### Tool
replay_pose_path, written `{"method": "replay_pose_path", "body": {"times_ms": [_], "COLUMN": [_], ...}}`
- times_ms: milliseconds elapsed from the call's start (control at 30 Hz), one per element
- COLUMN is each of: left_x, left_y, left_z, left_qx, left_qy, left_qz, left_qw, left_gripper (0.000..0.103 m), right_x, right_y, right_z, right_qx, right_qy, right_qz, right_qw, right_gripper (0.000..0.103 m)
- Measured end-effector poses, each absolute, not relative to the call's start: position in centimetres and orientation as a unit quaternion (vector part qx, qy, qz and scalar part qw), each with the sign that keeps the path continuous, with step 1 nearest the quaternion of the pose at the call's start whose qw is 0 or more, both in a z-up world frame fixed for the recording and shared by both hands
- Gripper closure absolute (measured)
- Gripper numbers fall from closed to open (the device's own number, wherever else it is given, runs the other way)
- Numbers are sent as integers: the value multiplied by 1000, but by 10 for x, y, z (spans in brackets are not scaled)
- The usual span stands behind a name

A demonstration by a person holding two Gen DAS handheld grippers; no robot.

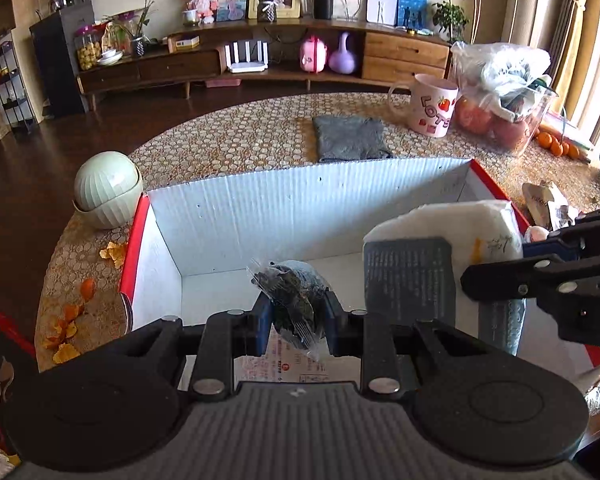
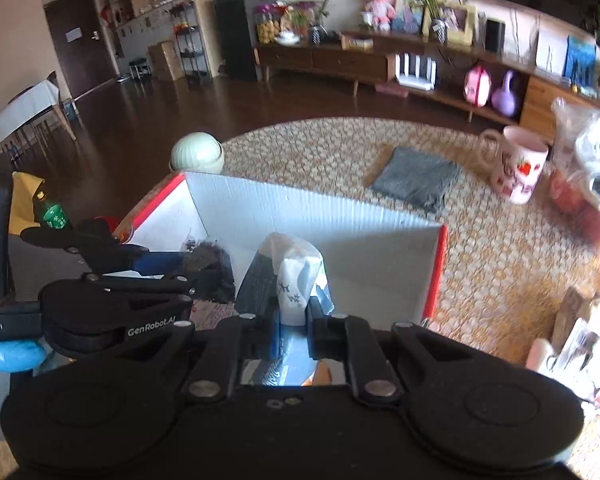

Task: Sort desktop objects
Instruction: 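Carry bag and tube over the red box and release both inside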

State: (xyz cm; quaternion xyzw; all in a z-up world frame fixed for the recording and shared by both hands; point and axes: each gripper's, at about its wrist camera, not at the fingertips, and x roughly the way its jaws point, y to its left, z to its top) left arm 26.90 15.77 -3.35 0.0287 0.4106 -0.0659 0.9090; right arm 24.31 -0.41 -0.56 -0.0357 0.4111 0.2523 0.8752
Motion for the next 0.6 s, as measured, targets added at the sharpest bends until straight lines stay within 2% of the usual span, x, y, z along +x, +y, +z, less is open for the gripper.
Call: {"method": "replay_pose_path", "body": {"times_ms": [200,467,600], "left_x": [284,301,304], "left_y": [160,161,159], "left_z": [-42,-51,-52], "left_qx": [35,26,32], "left_qy": [430,469,475], "left_qz": [-62,-63,-63], "left_qw": [900,881,877], "left_gripper": [78,78,77], "right_x": [266,271,270], "right_y": [-1,4,2], "right_z": [-22,-41,-46], "right_qx": [1,-2,-2], "right_qy": [472,490,496], "right_qz": [257,247,247], "right_qw": [843,836,833], "right_gripper": [91,89,83]}}
